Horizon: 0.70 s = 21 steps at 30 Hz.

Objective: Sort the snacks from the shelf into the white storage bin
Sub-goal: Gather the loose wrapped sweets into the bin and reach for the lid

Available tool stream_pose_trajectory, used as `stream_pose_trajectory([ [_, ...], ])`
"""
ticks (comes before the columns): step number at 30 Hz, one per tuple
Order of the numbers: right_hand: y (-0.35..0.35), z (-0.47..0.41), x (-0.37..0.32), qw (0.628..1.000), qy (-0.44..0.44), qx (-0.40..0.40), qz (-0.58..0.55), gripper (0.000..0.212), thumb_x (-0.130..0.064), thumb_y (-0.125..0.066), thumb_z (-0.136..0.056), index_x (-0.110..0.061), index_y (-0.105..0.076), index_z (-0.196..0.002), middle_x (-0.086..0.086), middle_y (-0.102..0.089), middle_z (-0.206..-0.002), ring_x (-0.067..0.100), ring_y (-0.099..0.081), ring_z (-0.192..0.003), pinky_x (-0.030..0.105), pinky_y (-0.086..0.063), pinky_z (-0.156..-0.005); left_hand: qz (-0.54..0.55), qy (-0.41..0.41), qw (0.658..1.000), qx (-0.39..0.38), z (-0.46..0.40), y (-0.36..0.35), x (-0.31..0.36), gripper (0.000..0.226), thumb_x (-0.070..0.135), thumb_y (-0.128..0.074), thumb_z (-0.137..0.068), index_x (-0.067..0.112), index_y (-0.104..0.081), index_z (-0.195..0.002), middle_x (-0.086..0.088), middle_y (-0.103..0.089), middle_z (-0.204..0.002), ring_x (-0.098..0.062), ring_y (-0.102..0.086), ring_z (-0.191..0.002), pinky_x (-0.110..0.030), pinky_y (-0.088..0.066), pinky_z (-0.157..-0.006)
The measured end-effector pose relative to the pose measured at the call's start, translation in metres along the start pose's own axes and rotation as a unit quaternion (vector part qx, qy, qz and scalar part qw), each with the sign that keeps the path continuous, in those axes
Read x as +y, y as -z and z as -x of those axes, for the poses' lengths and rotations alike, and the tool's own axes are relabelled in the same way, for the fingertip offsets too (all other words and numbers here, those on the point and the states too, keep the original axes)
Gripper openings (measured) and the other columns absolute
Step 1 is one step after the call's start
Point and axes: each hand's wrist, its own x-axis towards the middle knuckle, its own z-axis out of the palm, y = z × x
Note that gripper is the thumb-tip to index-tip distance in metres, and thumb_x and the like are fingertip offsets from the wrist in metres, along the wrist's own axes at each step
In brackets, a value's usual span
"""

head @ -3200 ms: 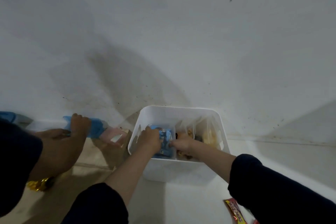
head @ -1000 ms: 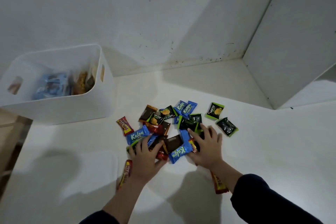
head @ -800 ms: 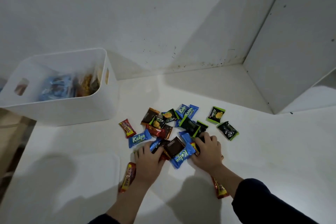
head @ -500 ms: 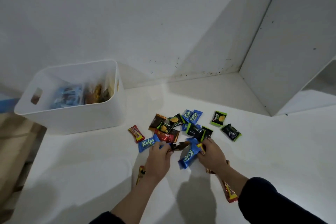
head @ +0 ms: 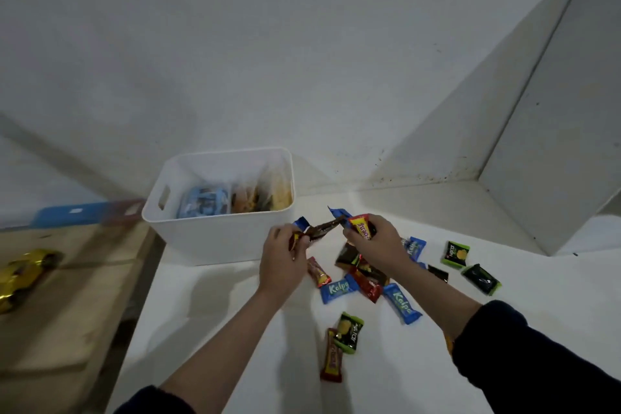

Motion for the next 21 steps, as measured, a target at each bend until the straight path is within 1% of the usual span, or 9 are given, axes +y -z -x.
stream_pose_trajectory([
  [2, -0.017, -0.011, -0.033, 0.999, 0.038, -0.007, 0.001, 0.023, -0.03, -0.068, -0.083, -0.008, -0.064, -0.086, 0.004, -0.054, -0.077, 0.011, -0.051, -0.066, 0.017, -0.038, -0.057, -0.021, -0.004, 0.999, 0.027, -0.022, 0.032, -0.01, 0.009, 0.011, -0.061, -0.088, 0.004, -0.06, -0.094, -0.006, -0.05, -0.09, -0.016, -0.046, -0.079, -0.019, -0.029, -0.066],
  [5, -0.041, -0.039, -0.072, 0.996, 0.071, -0.037, 0.042, 0.026, -0.027, -0.069, -0.082, -0.002, -0.063, -0.082, 0.0, -0.049, -0.066, 0.01, -0.047, -0.057, 0.015, -0.036, -0.048, -0.039, -0.003, 0.998, 0.054, -0.054, 0.074, -0.023, 0.012, 0.015, -0.059, -0.09, 0.003, -0.057, -0.093, -0.01, -0.052, -0.091, -0.02, -0.046, -0.081, -0.024, -0.03, -0.066],
  [7, -0.056, -0.062, -0.091, 0.988, 0.084, -0.073, 0.107, 0.022, -0.03, -0.07, -0.077, -0.011, -0.059, -0.076, 0.005, -0.054, -0.072, 0.013, -0.051, -0.058, 0.019, -0.04, -0.049, -0.055, 0.008, 0.996, 0.073, -0.074, 0.093, -0.031, 0.016, 0.019, -0.058, -0.091, 0.004, -0.056, -0.096, -0.01, -0.053, -0.093, -0.02, -0.047, -0.082, -0.025, -0.033, -0.068],
  [9, -0.072, -0.085, -0.106, 0.967, 0.087, -0.103, 0.215, 0.021, -0.034, -0.07, -0.072, -0.02, -0.056, -0.077, 0.009, -0.055, -0.091, 0.02, -0.057, -0.073, 0.029, -0.048, -0.06, -0.082, 0.029, 0.993, 0.082, -0.095, 0.105, -0.039, 0.019, 0.023, -0.056, -0.092, 0.005, -0.056, -0.099, -0.01, -0.055, -0.095, -0.019, -0.049, -0.083, -0.025, -0.035, -0.068],
  [12, -0.09, -0.107, -0.126, 0.912, 0.116, -0.132, 0.372, 0.041, -0.035, -0.069, -0.072, -0.021, -0.059, -0.11, 0.008, -0.045, -0.113, 0.027, -0.049, -0.103, 0.035, -0.045, -0.078, -0.115, 0.071, 0.99, 0.033, -0.126, 0.11, -0.052, 0.018, 0.027, -0.056, -0.092, 0.009, -0.054, -0.095, -0.011, -0.058, -0.093, -0.02, -0.051, -0.081, -0.026, -0.036, -0.066],
  [14, -0.1, -0.12, -0.134, 0.893, 0.127, -0.142, 0.408, 0.051, -0.035, -0.07, -0.072, -0.02, -0.056, -0.119, 0.009, -0.042, -0.119, 0.029, -0.044, -0.111, 0.036, -0.042, -0.082, -0.115, 0.101, 0.988, -0.014, -0.143, 0.104, -0.059, 0.019, 0.029, -0.058, -0.091, 0.012, -0.05, -0.091, -0.013, -0.061, -0.092, -0.023, -0.054, -0.08, -0.029, -0.038, -0.066],
  [17, -0.115, -0.139, -0.136, 0.918, 0.105, -0.141, 0.356, 0.056, -0.035, -0.075, -0.069, -0.02, -0.051, -0.117, 0.01, -0.042, -0.12, 0.031, -0.044, -0.113, 0.038, -0.043, -0.084, -0.013, 0.203, 0.978, -0.055, -0.158, 0.091, -0.063, 0.026, 0.033, -0.06, -0.089, 0.013, -0.046, -0.096, -0.012, -0.06, -0.095, -0.023, -0.055, -0.084, -0.033, -0.045, -0.069],
  [19, -0.123, -0.146, -0.132, 0.95, 0.079, -0.128, 0.275, 0.065, -0.044, -0.076, -0.068, -0.024, -0.046, -0.123, 0.01, -0.042, -0.125, 0.03, -0.043, -0.117, 0.041, -0.045, -0.091, 0.049, 0.272, 0.96, -0.054, -0.163, 0.082, -0.064, 0.03, 0.039, -0.056, -0.09, 0.014, -0.046, -0.104, -0.01, -0.058, -0.102, -0.023, -0.056, -0.092, -0.034, -0.048, -0.077],
  [21, -0.13, -0.149, -0.126, 0.971, 0.061, -0.115, 0.201, 0.075, -0.052, -0.074, -0.07, -0.023, -0.041, -0.13, 0.011, -0.04, -0.131, 0.03, -0.044, -0.12, 0.043, -0.044, -0.098, 0.077, 0.302, 0.949, -0.047, -0.166, 0.075, -0.066, 0.034, 0.041, -0.049, -0.094, 0.013, -0.046, -0.113, -0.01, -0.056, -0.112, -0.024, -0.054, -0.102, -0.036, -0.047, -0.087],
])
